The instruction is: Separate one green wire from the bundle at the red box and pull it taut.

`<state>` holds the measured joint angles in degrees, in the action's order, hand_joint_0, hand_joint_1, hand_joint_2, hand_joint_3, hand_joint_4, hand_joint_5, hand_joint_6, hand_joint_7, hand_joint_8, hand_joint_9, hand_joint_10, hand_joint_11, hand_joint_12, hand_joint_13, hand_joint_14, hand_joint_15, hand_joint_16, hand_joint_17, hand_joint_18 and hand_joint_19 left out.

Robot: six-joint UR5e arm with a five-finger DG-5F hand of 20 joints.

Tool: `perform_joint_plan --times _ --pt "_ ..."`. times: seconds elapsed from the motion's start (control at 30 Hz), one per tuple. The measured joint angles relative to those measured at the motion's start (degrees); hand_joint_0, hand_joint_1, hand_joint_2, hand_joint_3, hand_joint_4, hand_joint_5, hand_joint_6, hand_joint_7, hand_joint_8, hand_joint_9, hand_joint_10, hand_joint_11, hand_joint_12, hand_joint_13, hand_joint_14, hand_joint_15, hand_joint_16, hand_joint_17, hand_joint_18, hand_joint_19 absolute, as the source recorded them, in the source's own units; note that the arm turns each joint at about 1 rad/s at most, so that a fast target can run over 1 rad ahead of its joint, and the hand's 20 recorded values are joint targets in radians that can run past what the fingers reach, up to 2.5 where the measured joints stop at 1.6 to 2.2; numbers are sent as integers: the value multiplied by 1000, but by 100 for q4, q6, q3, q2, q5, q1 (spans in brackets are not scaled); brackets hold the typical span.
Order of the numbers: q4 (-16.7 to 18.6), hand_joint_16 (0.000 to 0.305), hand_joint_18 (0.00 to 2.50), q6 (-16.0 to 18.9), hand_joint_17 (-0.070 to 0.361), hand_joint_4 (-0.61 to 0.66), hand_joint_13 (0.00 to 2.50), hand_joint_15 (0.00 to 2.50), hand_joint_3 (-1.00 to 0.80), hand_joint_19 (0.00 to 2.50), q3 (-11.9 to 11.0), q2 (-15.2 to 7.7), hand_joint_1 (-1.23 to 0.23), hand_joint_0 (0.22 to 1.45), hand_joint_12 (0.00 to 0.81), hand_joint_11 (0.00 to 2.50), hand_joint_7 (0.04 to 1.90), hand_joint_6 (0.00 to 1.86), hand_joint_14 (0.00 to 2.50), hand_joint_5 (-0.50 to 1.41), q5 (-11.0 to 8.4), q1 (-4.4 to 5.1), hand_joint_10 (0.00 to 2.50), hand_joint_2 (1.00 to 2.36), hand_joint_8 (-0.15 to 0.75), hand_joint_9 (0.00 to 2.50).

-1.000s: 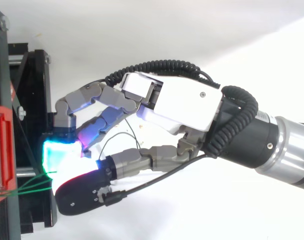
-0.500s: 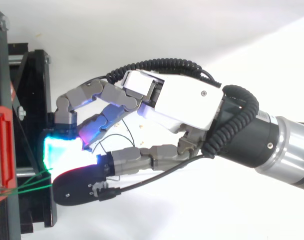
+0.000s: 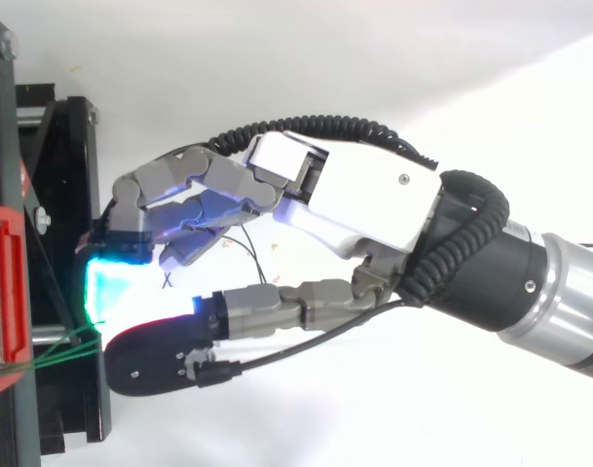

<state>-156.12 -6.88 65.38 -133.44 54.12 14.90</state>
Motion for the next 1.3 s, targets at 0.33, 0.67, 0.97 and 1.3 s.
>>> perform_joint_plan --times 0.33,0.67,0.97,1.3 --pt "-119 50 832 597 112 -53 946 540 -68 420 1 -1 -761 589 358 1046 1209 889 19 -156 -93 26 16 1025 312 1052" --pt "-206 50 836 1006 112 -59 918 582 -101 426 2 -6 -764 600 367 1396 1174 892 20 -161 -95 46 6 1025 307 1074" --pt "-206 50 842 1004 113 -70 977 703 -119 429 4 -7 -767 610 367 1591 1153 894 20 -166 -95 50 229 1025 309 1043" --pt "-207 51 858 996 114 -72 1179 991 -143 404 3 -5 -769 620 386 1525 1131 894 23 -171 -65 44 488 1026 310 980"
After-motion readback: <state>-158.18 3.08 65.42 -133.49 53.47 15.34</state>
